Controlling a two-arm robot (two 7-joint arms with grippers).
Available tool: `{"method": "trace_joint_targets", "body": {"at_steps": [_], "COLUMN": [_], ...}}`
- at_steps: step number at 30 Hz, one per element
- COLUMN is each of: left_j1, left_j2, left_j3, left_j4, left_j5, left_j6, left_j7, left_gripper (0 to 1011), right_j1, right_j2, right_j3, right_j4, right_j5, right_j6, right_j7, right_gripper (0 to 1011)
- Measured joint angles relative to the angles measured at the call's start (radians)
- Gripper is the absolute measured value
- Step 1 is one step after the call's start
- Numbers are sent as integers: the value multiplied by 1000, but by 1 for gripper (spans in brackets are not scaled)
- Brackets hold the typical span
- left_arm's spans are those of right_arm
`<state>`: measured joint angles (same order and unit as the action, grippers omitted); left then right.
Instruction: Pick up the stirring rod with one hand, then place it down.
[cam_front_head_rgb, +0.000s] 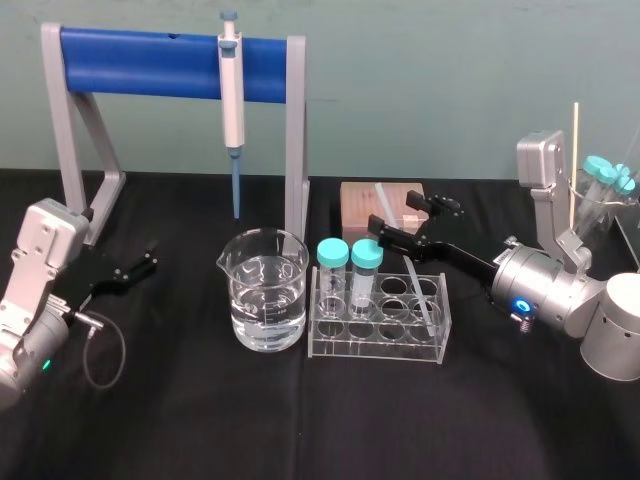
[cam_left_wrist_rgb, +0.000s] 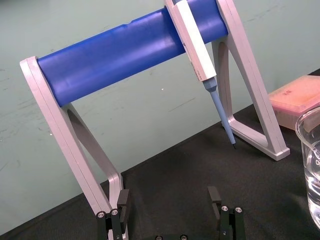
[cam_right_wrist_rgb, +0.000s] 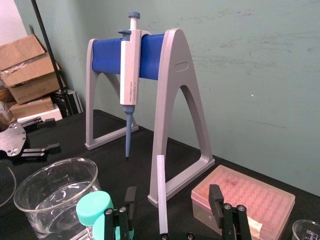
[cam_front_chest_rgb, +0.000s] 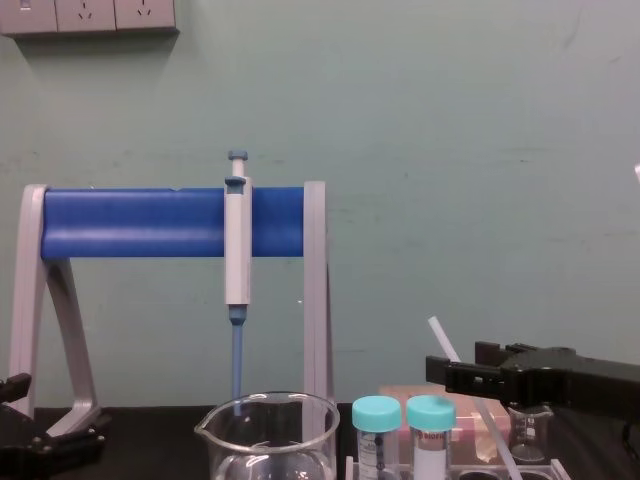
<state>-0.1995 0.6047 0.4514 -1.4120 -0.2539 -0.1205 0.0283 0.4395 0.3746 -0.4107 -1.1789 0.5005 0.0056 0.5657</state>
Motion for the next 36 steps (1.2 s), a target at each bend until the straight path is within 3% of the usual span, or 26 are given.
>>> {"method": "trace_joint_targets", "body": {"at_steps": [10, 13, 26, 29, 36], "left_j1": [0, 0, 0, 0, 0], "left_j2": [0, 0, 0, 0, 0], "left_j3": [0, 0, 0, 0, 0], "left_j4": [0, 0, 0, 0, 0], "left_j5": [0, 0, 0, 0, 0], "left_j6": [0, 0, 0, 0, 0], "left_j7": [0, 0, 0, 0, 0], "left_gripper": [1000, 1000, 1000, 1000, 1000], "right_j1": [0, 0, 0, 0, 0], "right_j2": [0, 0, 0, 0, 0], "right_j3": [0, 0, 0, 0, 0], "right_j4": [0, 0, 0, 0, 0], "right_j5": [0, 0, 0, 0, 0], "right_j6": [0, 0, 0, 0, 0], "right_j7": [0, 0, 0, 0, 0], "right_gripper": [682, 537, 137, 70, 70]}}
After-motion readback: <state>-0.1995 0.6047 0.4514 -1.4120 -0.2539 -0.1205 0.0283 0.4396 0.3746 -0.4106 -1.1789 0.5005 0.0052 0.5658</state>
